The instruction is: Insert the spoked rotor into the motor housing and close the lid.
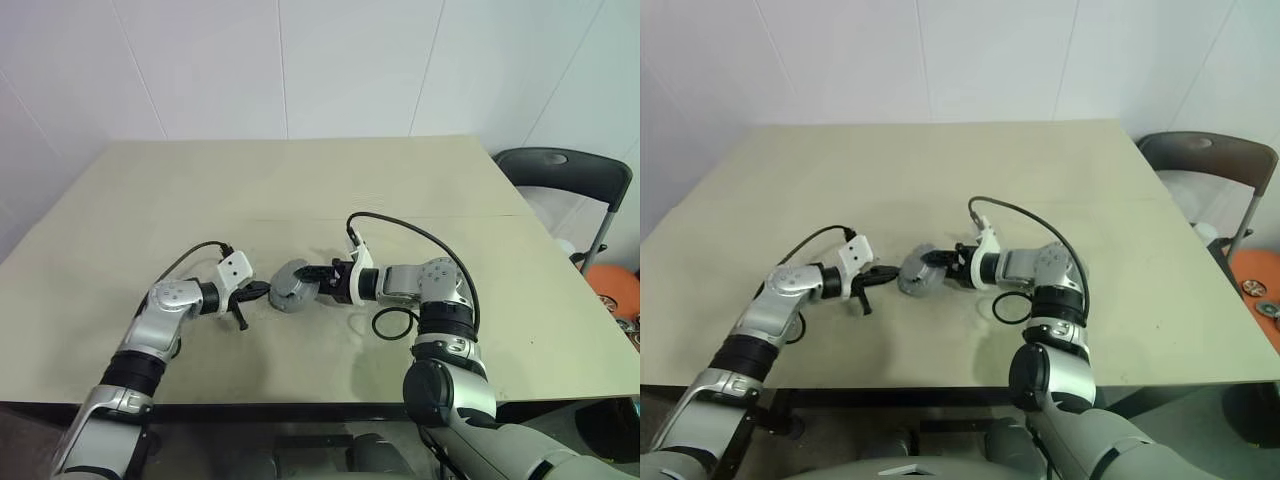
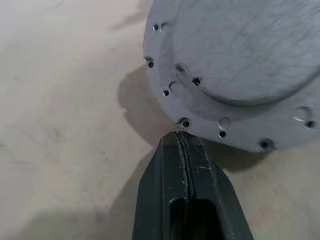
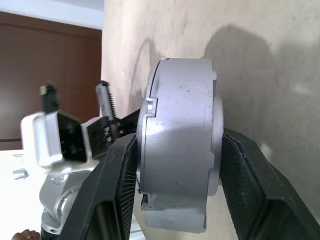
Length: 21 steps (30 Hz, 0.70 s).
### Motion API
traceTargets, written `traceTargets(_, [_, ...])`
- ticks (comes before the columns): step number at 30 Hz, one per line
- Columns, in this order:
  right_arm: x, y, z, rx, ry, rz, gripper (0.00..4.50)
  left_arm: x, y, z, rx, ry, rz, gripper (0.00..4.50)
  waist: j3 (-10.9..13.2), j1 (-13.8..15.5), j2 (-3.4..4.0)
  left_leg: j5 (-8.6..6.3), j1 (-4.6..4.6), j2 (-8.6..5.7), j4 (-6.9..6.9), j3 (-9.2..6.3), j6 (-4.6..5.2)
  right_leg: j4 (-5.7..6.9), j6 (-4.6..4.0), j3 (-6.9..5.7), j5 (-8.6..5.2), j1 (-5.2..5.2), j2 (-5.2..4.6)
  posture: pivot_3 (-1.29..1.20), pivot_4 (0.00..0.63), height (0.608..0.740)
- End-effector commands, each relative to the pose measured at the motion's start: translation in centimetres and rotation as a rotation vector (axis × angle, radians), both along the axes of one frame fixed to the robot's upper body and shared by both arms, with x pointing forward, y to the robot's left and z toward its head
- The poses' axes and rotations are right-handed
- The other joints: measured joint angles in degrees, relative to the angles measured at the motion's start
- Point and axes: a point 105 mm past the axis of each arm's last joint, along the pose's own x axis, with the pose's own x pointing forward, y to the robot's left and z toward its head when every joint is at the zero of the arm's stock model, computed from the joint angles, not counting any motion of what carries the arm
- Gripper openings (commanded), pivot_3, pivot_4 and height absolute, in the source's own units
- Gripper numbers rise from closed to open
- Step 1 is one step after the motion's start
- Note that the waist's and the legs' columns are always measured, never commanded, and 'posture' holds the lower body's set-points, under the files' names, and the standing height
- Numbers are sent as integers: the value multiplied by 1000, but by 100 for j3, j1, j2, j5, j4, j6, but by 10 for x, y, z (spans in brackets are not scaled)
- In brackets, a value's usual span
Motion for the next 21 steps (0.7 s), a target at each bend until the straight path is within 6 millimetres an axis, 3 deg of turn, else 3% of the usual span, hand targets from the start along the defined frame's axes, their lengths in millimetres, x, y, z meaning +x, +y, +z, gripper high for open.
traceTargets(1, [5,8,26,116,-83,5,2035,20,2,50,-226,-82,110,0,1,-3,0,0,-8,0,0,-1,0,1,0,0,0,-8,0,0,0,740])
traceTargets(5, [15,3,37,156,-138,-43,2035,16,3,59,-375,-19,173,0,1,-9,0,1,-32,0,2,-2,0,5,1,-1,2,-29,-1,0,0,740])
traceTargets(10, [27,-3,59,236,-211,-102,2035,13,20,67,-518,51,285,0,2,-26,0,1,-34,0,2,-4,0,13,0,-3,2,-34,0,0,0,740])
traceTargets(13, [36,-8,66,257,-249,-145,2035,10,35,60,-543,97,359,603,2,-27,1,1,-32,0,7,-4,0,17,0,-4,2,-32,0,0,0,740])
traceTargets(17, [45,-11,71,294,-269,-197,2035,13,43,66,-723,162,448,1935,2,-3,-1,1,-29,-1,10,-6,0,17,0,-6,2,-26,0,0,0,740])
traceTargets(21, [51,-10,77,338,-287,-227,2035,15,37,72,-883,241,484,3233,2,-6,-1,1,-31,-1,10,-7,0,15,0,-7,2,-25,-1,0,0,740])
